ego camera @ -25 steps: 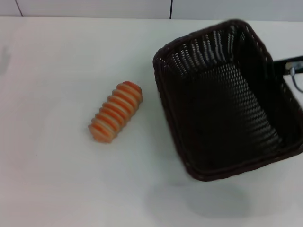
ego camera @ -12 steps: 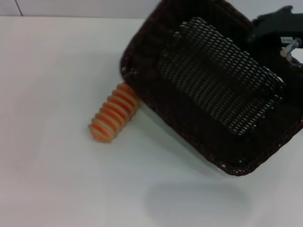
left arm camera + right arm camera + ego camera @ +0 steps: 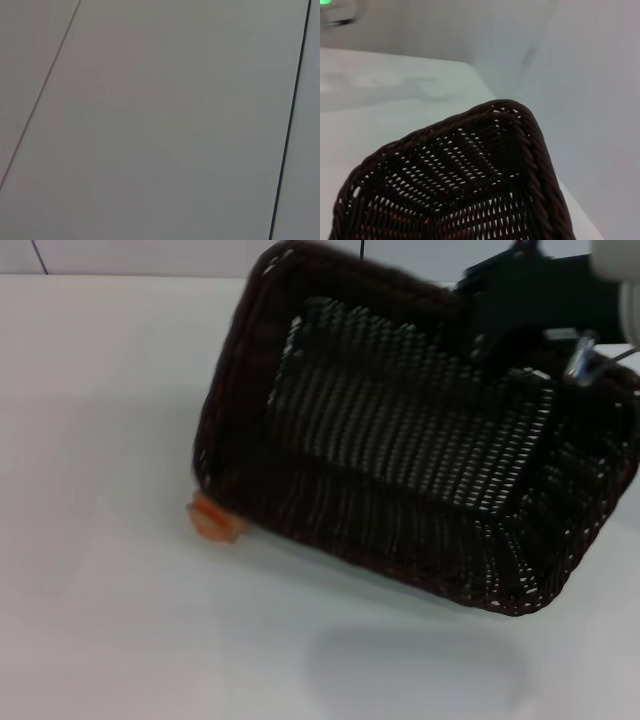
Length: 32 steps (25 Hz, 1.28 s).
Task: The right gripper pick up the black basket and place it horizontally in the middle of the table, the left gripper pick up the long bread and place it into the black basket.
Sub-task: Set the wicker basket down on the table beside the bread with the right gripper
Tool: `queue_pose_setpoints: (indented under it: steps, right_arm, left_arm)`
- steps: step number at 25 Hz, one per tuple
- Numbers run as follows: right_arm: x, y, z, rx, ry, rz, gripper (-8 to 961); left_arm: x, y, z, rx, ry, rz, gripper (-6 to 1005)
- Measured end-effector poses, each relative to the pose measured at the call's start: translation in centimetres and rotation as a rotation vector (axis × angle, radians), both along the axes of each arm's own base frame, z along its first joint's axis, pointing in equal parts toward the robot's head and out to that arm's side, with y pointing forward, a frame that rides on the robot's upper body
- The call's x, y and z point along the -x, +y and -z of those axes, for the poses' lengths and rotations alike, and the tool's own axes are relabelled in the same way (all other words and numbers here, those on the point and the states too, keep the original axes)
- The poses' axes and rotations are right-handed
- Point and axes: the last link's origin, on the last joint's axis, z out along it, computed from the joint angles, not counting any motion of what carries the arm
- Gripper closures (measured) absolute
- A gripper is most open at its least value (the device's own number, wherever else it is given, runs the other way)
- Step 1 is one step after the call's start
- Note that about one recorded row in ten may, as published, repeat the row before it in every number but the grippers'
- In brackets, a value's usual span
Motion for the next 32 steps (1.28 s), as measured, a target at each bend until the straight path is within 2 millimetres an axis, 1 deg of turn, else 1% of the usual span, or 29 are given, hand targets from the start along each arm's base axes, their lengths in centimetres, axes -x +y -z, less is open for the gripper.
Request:
queue_pose_setpoints:
  steps: [3,6,10,14,20,23,28,32]
  right_arm:
    - [1.2,-0.2,0.8,0.070,-0.046,-0.068,780]
    - [2.3,-0.5,1.2,0.139,-0.087,-0.108,780]
    - [4.1,-1.2,0.9,0.225,-0.110,-0.155,780]
    - [5.2,-1.2,0.3,0.248,-0.106,-0.126,780]
    - [5.4,-1.4,0.0,0.256,-0.112,-0.068,780]
    - [5.2,-1.3,0.2,0.270,-0.142,-0.032,780]
    - [4.7,-1.3,1.2,0.296,-0.215,0.014,780]
    - [4.7,-1.7,2.1,0.324,-0.254,0.005,781]
  left_arm:
    - [-0.2,0.4,-0.1,-0.007,-0.004,-0.001,187]
    - [-0.4,0.7,-0.3,-0.025,0.000,-0.008,188]
    - [-0.3,0.9,-1.0,-0.056,-0.002,-0.026,188]
    - [-0.5,1.2,-1.2,-0.070,-0.018,-0.027,189]
    - [-1.1,1.7,-1.1,-0.072,-0.013,-0.013,189]
    - [-1.4,2.0,-1.1,-0.071,-0.011,-0.007,190]
    - [-1.8,2.3,-0.9,-0.070,-0.006,-0.001,190]
    - [-1.9,2.3,-0.7,-0.069,-0.011,0.000,191]
